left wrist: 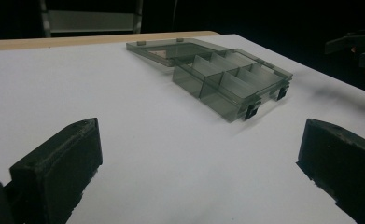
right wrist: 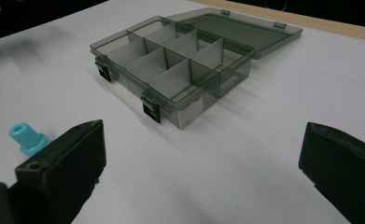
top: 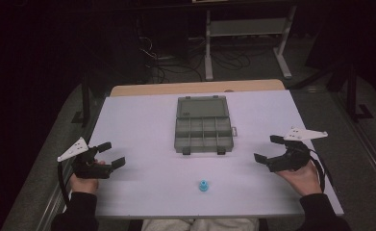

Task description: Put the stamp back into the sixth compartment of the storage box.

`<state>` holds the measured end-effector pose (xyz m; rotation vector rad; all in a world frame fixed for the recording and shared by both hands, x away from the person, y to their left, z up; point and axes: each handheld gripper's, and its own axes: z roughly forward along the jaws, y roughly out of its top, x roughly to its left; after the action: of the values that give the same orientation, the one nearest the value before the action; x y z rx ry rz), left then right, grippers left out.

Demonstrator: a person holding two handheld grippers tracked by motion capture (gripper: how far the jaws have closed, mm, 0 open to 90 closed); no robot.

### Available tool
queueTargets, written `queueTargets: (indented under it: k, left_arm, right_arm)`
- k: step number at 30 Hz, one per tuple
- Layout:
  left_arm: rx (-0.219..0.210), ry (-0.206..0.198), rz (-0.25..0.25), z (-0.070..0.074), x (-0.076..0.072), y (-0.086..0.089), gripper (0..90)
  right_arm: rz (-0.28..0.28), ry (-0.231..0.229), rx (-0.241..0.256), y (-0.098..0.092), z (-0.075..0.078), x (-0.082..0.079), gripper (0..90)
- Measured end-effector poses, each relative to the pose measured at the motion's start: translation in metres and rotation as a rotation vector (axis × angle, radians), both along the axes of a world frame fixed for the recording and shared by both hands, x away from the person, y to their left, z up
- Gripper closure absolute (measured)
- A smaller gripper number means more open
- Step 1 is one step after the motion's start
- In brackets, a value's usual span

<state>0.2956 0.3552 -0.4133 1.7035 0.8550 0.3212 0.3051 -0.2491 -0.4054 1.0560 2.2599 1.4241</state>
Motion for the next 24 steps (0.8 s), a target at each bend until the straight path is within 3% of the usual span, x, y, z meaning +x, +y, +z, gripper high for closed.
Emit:
queueTargets:
  k: [24]
  left_arm:
    - [0.001,0.005,-0.001,-0.001,0.001,0.0,0.0]
  right_arm:
    - [0.082,-0.002,-0.042,0.023,0.008,0.004,0.4]
